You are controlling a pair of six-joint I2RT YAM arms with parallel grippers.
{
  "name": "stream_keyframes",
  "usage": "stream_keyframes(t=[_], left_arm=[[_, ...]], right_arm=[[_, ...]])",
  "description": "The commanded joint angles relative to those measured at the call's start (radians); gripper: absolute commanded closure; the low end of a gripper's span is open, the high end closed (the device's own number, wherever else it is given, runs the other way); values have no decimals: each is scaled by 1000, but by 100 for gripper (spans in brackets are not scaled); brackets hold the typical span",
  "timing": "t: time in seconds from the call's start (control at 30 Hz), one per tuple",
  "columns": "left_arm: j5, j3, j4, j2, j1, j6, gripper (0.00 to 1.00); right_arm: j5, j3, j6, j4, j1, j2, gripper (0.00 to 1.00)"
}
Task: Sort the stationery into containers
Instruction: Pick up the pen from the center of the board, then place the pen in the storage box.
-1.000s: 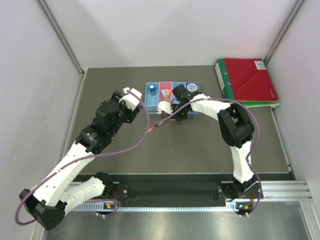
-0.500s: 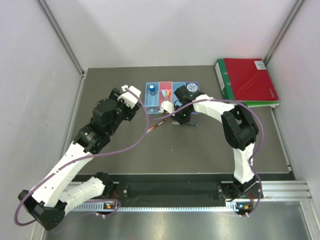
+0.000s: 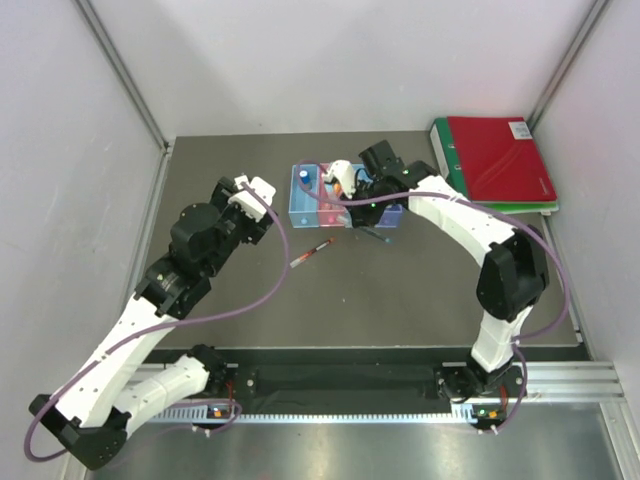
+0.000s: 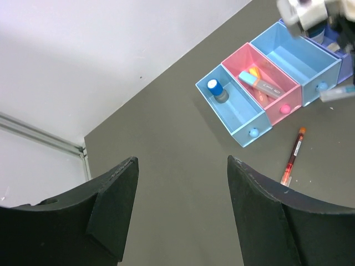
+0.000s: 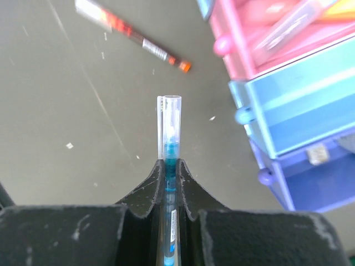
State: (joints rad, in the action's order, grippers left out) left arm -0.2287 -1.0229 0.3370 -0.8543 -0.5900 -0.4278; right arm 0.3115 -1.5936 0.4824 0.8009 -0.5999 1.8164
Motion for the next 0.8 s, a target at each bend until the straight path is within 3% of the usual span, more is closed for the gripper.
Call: stream_keyframes(t=[0.0,0.47,0.77], left_arm=[[28,-11,-9,23,-4,-14,30],[16,-43,7,-9,-2,-43,30],[-1,-51,2,-43,-4,-48,30]], right_arm=[[-2,-103,-152,-60,-2,-63,100],[-54,-364,-465,-244,118,245,100],[-35,-414,-476,-287,175,380,100]])
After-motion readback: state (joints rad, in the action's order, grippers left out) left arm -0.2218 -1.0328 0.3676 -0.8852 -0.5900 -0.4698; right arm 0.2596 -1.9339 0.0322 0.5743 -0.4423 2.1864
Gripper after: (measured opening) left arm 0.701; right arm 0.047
